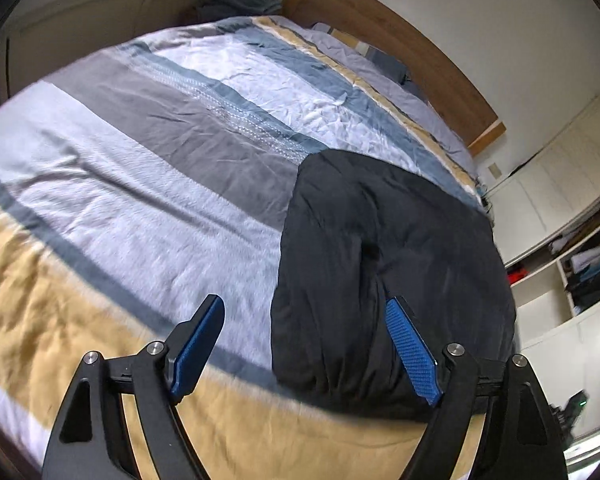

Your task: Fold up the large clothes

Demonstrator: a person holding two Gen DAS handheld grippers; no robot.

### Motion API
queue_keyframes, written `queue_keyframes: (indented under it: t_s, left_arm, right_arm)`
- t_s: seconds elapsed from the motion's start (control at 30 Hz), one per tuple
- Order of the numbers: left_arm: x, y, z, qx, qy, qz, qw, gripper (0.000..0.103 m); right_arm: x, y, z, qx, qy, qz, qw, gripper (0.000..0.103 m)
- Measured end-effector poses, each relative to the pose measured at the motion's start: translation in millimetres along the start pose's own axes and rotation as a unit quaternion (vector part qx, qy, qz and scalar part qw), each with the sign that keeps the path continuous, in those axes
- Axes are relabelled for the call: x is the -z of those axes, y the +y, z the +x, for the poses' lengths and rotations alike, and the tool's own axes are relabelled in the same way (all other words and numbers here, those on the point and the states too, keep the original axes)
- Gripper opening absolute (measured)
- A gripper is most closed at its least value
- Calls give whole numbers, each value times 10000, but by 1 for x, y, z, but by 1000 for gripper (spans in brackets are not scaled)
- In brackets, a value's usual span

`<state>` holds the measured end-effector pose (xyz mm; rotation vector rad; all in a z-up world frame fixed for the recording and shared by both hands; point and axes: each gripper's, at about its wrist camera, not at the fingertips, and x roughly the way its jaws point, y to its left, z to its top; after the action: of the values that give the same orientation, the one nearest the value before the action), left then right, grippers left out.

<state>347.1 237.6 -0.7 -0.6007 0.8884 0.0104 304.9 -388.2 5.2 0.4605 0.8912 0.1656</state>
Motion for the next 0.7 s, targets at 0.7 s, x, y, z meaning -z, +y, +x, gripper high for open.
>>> queue_keyframes:
  t_s: [0.7]
  left_arm:
    - [140, -73, -89, -799, -627, 1402, 9849, 93]
  right_arm:
    - [124, 106, -68, 24, -297, -1009, 9945, 85]
